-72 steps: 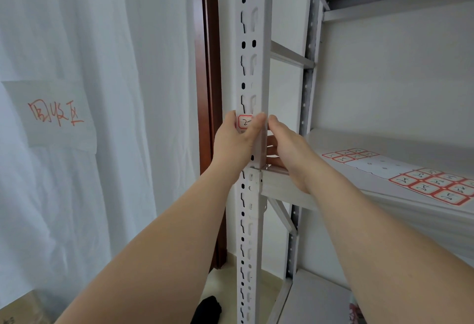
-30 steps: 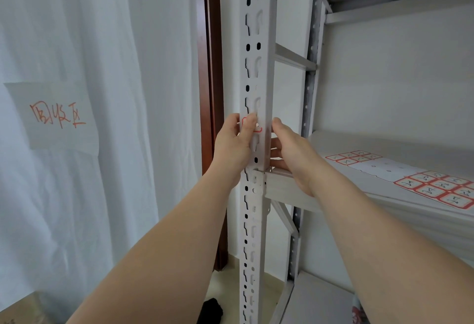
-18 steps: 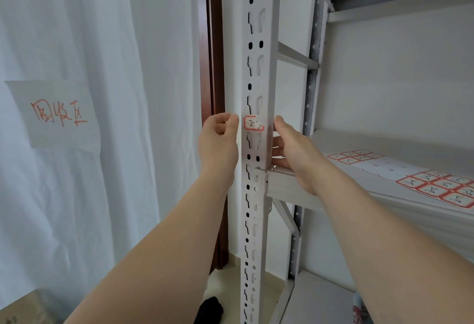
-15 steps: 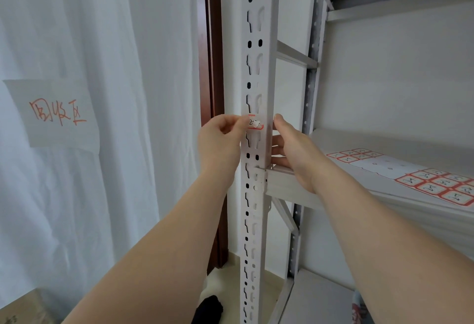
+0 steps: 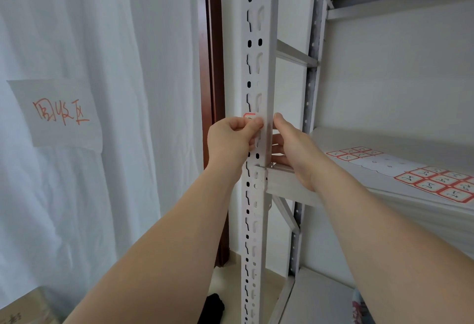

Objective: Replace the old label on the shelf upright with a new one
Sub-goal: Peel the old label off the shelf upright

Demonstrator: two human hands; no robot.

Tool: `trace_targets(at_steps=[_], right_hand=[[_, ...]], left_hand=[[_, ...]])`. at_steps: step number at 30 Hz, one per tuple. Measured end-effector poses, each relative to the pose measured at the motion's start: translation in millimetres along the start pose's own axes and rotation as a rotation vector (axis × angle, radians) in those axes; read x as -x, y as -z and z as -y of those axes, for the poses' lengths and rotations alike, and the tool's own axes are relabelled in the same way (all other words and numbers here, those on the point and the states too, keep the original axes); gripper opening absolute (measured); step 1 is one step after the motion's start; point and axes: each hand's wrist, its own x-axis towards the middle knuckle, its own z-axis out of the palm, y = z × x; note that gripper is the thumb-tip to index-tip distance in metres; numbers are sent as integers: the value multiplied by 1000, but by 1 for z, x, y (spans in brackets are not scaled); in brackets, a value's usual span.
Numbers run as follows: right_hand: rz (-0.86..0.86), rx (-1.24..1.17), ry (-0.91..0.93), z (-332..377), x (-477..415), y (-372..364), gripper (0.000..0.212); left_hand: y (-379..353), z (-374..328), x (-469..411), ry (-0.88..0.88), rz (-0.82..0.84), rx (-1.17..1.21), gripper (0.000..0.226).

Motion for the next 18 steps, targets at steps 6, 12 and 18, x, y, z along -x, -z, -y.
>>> trace_targets(at_steps=[6, 12, 18], right_hand=[[-13, -58, -24, 1, 4, 0, 46], [-245, -155, 134, 1, 9, -2, 7], [-320, -277, 166, 9, 24, -1, 11]], left_hand=[[7, 5, 1, 70, -37, 76, 17], [17, 0, 8, 193, 49, 326, 17], [16, -10, 21, 380, 233, 594, 10]])
